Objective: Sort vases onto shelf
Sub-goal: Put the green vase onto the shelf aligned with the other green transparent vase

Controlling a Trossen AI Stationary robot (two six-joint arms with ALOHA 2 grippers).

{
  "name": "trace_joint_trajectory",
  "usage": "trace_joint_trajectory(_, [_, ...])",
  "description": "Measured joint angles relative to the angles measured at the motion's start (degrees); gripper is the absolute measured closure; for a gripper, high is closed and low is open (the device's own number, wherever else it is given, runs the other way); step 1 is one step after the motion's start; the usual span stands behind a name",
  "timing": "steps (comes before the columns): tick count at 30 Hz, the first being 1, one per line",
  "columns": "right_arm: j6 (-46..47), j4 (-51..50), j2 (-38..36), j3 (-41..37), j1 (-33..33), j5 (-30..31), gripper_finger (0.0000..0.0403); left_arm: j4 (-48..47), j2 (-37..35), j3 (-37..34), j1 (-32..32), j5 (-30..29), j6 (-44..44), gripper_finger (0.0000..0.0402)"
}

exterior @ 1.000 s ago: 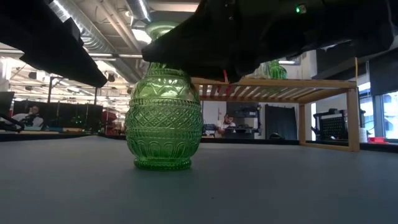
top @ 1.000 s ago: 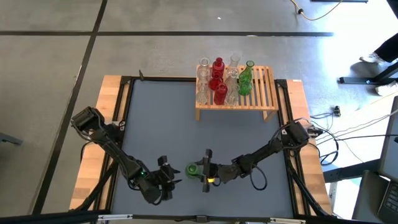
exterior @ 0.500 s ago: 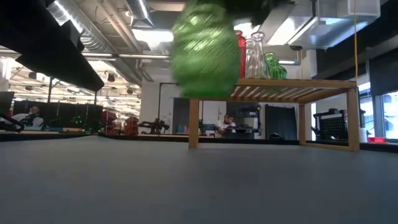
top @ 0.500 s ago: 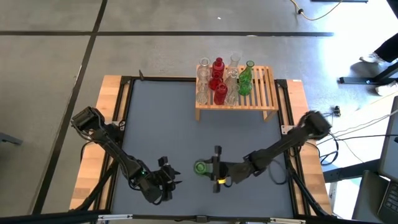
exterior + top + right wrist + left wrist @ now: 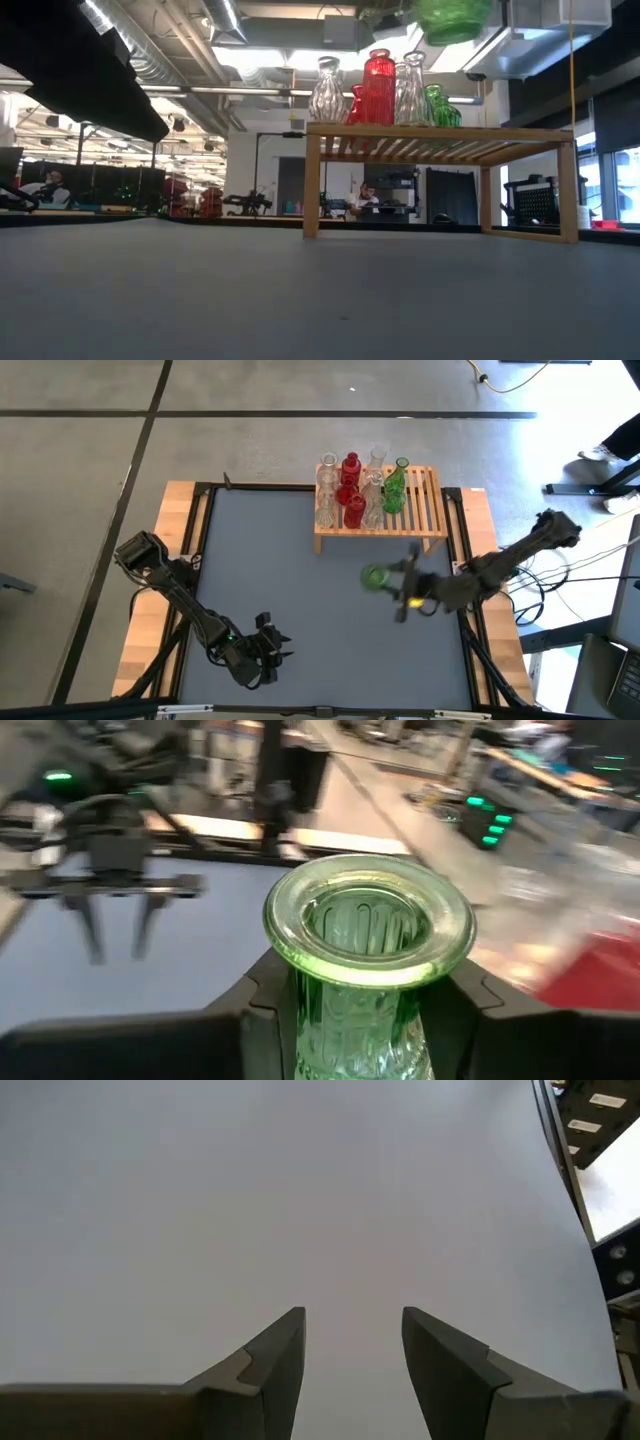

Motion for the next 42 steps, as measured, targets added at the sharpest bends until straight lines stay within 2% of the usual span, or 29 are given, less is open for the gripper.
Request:
trace_joint_trajectory(5, [4.3, -12.2, -10.2, 0.0, -0.3, 5.9, 0.0277, 0.0, 0.0, 0.0, 0.8, -0.6, 0.3, 0.0240])
trace_joint_trajectory(10, [6.1, -20.9, -18.1, -0.3, -4.7, 4.6, 0.0278, 0.0, 0.0, 0.0, 2.1, -0.6, 0.4, 0.0240])
trace_joint_trajectory(16, [2.6, -17.3, -26.2, -7.2, -14.7, -0.4, 0.0278, 0.0, 0.0, 0.0, 3.8, -0.7, 0.5, 0.0240])
trace_joint_trajectory(21, [-2.3, -8.6, -30.2, -14.3, -24.2, -9.9, 0.0278, 0.0, 0.0, 0.0, 4.6, -0.7, 0.6, 0.0240])
trace_joint_trajectory(32, [-4.5, -3.5, -27.7, -17.3, -43.8, -23.4, 0.0278, -0.1, 0.0, 0.0, 5.0, -0.7, 0.6, 0.0240])
trace_joint_trajectory(38, [-4.4, -0.5, -25.0, -17.3, -48.3, -29.5, 0.0272, -0.1, 0.0, 0.0, 5.2, -0.7, 0.6, 0.0240])
trace_joint_trajectory(42, [-4.3, -1.0, -23.0, -17.4, -49.3, -29.8, 0.0271, -0.1, 0.0, 0.0, 5.2, -0.7, 0.6, 0.0240])
